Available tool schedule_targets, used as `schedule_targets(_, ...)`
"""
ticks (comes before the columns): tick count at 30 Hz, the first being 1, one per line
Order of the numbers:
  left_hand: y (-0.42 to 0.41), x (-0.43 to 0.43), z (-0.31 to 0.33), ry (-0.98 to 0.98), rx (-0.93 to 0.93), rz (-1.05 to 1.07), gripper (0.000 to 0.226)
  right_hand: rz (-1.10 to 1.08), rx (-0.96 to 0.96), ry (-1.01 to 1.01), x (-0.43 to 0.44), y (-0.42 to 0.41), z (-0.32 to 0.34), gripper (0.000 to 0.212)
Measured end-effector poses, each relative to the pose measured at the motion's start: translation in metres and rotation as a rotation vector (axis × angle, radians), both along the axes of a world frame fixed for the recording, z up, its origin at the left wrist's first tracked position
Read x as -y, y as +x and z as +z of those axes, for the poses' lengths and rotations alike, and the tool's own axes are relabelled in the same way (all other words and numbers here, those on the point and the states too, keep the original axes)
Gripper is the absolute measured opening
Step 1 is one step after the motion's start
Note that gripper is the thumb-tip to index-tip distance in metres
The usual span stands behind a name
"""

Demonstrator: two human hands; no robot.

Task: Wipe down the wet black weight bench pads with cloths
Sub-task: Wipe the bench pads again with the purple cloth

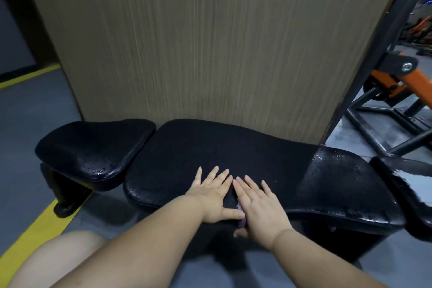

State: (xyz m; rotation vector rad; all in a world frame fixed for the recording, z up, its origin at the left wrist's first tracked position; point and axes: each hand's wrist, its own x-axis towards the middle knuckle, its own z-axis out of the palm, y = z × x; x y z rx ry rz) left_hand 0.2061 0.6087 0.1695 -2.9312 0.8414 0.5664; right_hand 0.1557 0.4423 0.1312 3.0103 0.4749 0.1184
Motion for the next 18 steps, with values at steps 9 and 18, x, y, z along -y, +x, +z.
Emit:
schedule_targets(9, 0.007, 0.016, -0.016, -0.121, 0.12, 0.097, 0.074, -0.155, -0.023, 0.001, 0.077, -0.005, 0.002, 0.127)
schedule_targets(18, 0.007, 0.015, -0.021, -0.181, 0.17, 0.114, 0.105, -0.374, -0.009, -0.029, 0.109, -0.016, 0.001, 0.13)
